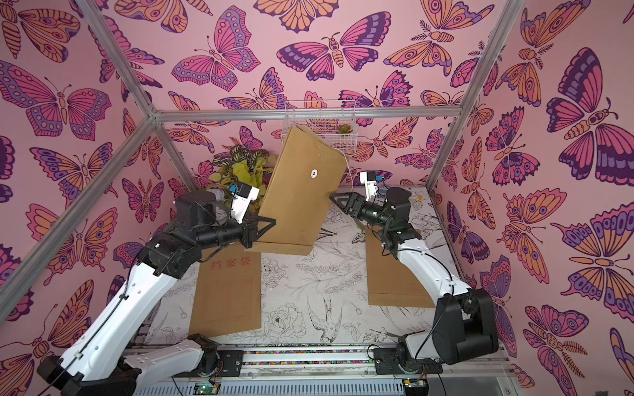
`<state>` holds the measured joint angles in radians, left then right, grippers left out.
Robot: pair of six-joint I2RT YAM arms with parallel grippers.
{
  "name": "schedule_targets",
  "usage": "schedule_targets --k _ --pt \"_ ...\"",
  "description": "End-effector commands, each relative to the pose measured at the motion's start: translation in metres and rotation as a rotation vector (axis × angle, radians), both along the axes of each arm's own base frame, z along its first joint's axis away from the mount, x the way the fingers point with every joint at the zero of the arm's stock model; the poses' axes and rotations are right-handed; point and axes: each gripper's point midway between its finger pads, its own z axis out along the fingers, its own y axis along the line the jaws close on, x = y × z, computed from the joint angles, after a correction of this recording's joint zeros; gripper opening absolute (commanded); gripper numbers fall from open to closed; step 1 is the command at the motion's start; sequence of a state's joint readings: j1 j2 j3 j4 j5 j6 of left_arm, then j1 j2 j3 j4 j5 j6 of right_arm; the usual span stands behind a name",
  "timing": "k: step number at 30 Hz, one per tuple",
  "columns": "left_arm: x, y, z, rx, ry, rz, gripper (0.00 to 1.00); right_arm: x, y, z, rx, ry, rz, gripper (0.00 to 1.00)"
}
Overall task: Close the mouth of the file bag
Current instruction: Pick up the file bag from the center of the board.
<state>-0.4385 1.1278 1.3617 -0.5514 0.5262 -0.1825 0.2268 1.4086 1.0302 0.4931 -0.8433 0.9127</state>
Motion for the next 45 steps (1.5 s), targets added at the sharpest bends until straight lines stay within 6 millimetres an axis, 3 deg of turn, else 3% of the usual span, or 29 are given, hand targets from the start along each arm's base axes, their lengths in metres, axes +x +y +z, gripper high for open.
schedule_targets --k 1,12,15,17,19,22,27,31,33,36,39,42,45 --pt "-0.012 0.002 0.030 -0.123 -0.048 -0.063 0.00 -0.013 0.006 0.038 0.039 -0.179 0.076 0.81" --pt "-0.021 -0.003 0.030 -0.243 0.021 -0.177 0.00 0.009 0.015 0.037 0.061 -0.161 0.106 0.79" --pt "-0.024 -0.005 0.029 -0.253 0.038 -0.203 0.00 0.015 0.024 0.041 0.091 -0.165 0.153 0.78" --pt "-0.023 -0.006 0.026 -0.252 0.047 -0.209 0.00 0.014 0.025 0.053 0.140 -0.193 0.184 0.75" --pt "-0.019 -0.004 0.019 -0.243 0.053 -0.192 0.00 0.006 0.025 0.067 0.189 -0.235 0.218 0.67" --pt "-0.008 0.000 0.003 -0.234 0.091 -0.167 0.00 0.003 0.024 0.066 0.190 -0.258 0.217 0.54" --pt "-0.002 0.004 -0.014 -0.220 0.102 -0.161 0.00 -0.001 0.023 0.065 0.216 -0.251 0.237 0.21" --pt "0.007 0.010 -0.022 -0.238 0.096 -0.143 0.18 -0.014 0.020 0.064 0.209 -0.265 0.234 0.01" --pt "0.016 0.013 -0.020 -0.278 0.095 -0.139 0.35 -0.024 0.018 0.063 0.187 -0.283 0.231 0.00" --pt "0.029 0.014 -0.004 -0.348 0.063 -0.166 0.50 -0.040 0.017 0.062 0.156 -0.302 0.245 0.00" --pt "0.045 0.010 0.015 -0.376 0.029 -0.205 0.53 -0.057 0.019 0.059 0.118 -0.313 0.280 0.00" --pt "0.070 0.001 0.016 -0.381 0.058 -0.246 0.53 -0.073 0.026 0.057 0.072 -0.318 0.320 0.00" --pt "0.079 -0.003 0.020 -0.382 0.057 -0.281 0.49 -0.086 0.031 0.049 0.002 -0.322 0.342 0.00"
